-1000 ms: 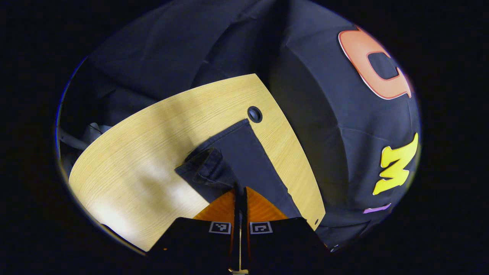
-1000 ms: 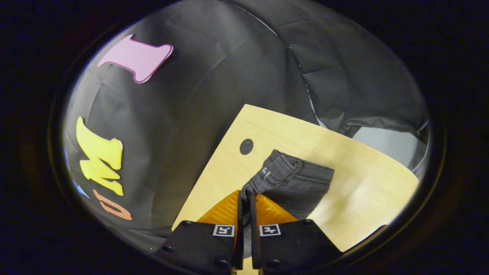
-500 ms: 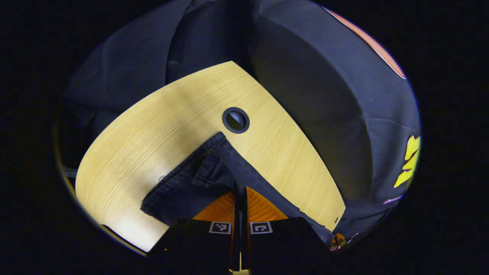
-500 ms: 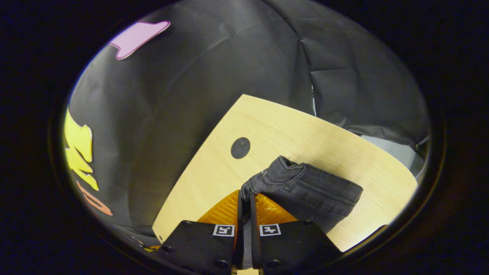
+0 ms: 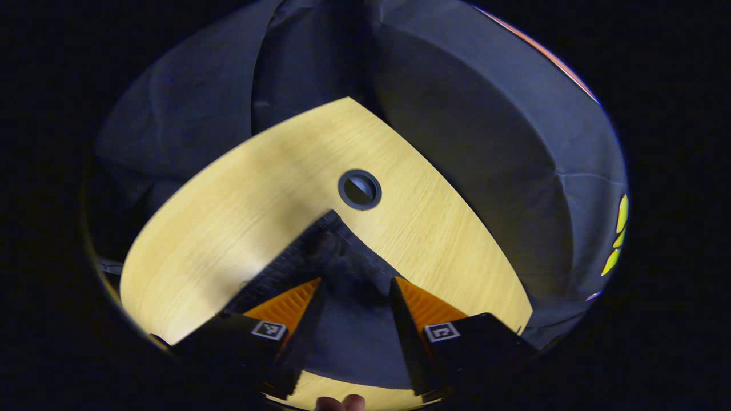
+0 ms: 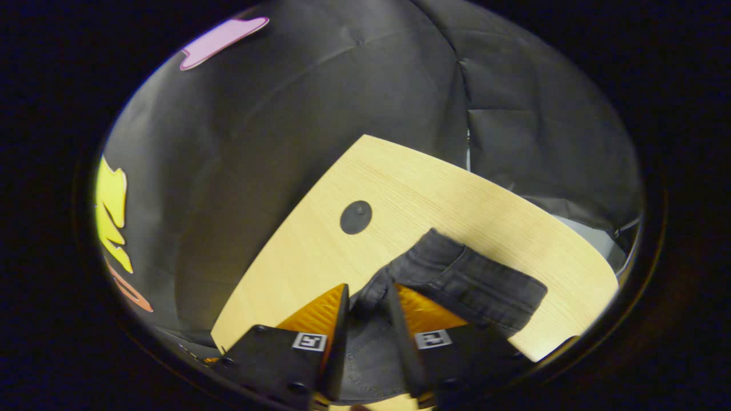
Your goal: Grasp the waist and the cuffs of the jeans and fold them to make the two legs overlap; first hold the waist and fold one-third of the jeans toward the cuffs, then hold the cuffs and fold the remaining one-third in the same direction to finish folding.
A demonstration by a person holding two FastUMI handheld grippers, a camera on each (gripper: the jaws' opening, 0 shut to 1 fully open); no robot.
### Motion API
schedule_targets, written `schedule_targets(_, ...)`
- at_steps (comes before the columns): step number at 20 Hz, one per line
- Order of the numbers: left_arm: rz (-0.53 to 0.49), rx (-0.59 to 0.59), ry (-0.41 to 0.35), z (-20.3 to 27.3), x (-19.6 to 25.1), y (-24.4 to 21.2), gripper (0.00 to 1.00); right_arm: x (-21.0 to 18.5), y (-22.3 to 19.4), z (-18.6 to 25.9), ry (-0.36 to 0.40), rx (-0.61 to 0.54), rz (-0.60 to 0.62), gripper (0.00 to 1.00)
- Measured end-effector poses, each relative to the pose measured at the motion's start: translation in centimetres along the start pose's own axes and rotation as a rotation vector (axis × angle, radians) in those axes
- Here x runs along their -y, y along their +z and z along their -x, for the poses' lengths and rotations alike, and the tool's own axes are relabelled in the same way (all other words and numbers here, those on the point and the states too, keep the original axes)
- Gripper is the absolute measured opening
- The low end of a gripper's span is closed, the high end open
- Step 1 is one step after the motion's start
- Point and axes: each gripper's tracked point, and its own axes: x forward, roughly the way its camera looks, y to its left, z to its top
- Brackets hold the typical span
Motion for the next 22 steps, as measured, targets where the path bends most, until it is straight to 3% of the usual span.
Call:
schedule_targets(1,-0.002,0.019,-0.001,0.5,0.2,0.2,0.77,-0.5,0.5,0.2,0.016,0.018,0.003,0.46)
schedule_targets(3,-0.048,0.043,0.026,2.2,0.2,0.4,0.78,-0.5,1.2,1.3,0.035,0.050,0.014,0.67)
schedule_targets(4,-0.095,0.062,0.051,3.1,0.2,0.6,0.91,-0.7,1.5,1.9,0.043,0.067,0.027,0.67)
schedule_targets(5,-0.152,0.092,0.058,4.3,0.4,0.8,0.78,-0.9,1.8,2.6,0.051,0.083,0.044,0.67)
schedule_targets(6,-0.215,0.126,0.070,5.6,0.8,0.8,0.91,-1.2,2.0,3.7,0.064,0.101,0.072,0.75)
schedule_targets(7,-0.279,0.163,0.075,7.1,1.5,0.7,0.78,-1.6,2.0,4.9,0.071,0.121,0.111,0.75)
schedule_targets(8,-0.343,0.212,0.072,9.2,2.5,0.6,0.78,-2.2,1.8,6.5,0.087,0.143,0.156,0.75)
schedule_targets(11,-0.508,0.420,0.049,15.4,6.4,0.5,0.83,-3.6,0.8,12.6,0.133,0.225,0.321,0.75)
schedule_targets(12,-0.547,0.486,0.033,17.7,7.7,0.0,0.87,-4.2,0.5,15.1,0.144,0.267,0.389,0.80)
schedule_targets(13,-0.577,0.536,0.008,19.7,9.2,-1.1,0.98,-4.5,0.1,17.3,0.149,0.311,0.461,0.84)
schedule_targets(14,-0.595,0.584,-0.018,21.9,10.2,-2.4,0.99,-4.8,-0.3,19.7,0.157,0.356,0.523,0.86)
schedule_targets(15,-0.609,0.621,-0.051,23.9,11.2,-3.7,0.99,-5.1,-0.9,21.8,0.165,0.396,0.567,1.00)
schedule_targets(16,-0.618,0.652,-0.085,25.8,11.8,-5.0,0.99,-5.2,-1.8,24.1,0.170,0.432,0.598,0.94)
schedule_targets(20,-0.614,0.725,-0.190,32.1,13.7,-10.3,0.99,-3.8,-4.8,31.4,0.176,0.552,0.677,0.95)
schedule_targets(22,-0.619,0.741,-0.214,32.4,15.1,-13.3,0.99,-2.7,-7.0,34.2,0.153,0.585,0.691,0.94)
